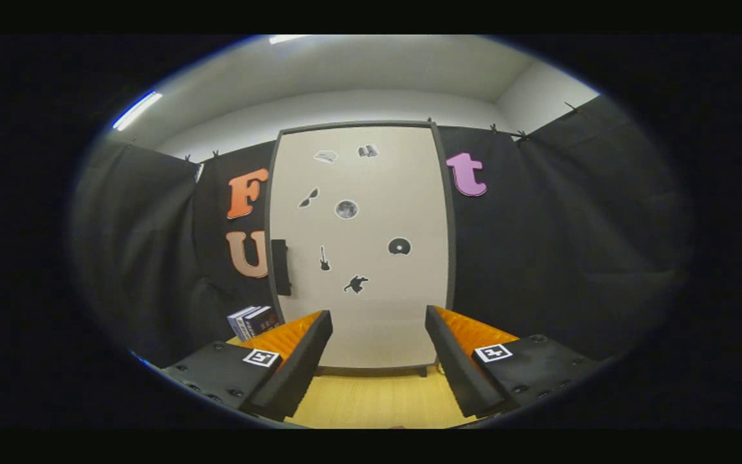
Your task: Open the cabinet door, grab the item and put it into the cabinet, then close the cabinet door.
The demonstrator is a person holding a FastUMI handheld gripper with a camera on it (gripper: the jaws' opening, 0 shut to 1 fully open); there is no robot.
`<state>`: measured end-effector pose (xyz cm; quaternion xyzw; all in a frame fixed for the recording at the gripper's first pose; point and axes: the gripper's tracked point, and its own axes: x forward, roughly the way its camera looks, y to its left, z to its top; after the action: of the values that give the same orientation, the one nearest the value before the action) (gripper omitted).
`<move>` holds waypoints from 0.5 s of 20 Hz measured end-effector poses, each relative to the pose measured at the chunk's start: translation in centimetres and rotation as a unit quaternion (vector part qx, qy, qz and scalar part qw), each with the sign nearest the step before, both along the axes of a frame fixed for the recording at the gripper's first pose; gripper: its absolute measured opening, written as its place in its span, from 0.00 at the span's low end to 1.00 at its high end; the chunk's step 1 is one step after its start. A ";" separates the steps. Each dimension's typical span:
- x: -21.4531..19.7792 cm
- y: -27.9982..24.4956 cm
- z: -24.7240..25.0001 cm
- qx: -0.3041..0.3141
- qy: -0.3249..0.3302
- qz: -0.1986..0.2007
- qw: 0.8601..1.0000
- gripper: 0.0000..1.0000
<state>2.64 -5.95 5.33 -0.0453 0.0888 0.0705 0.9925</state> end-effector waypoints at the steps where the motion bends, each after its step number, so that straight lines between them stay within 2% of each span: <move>1: -0.7 -0.9 -0.1 -0.004 0.001 -0.003 1.000 0.95; 10: -6.4 -4.7 -0.8 -0.008 -0.020 -0.026 0.999 0.95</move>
<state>-3.78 -10.68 4.49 -0.0520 0.0709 0.0435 0.9952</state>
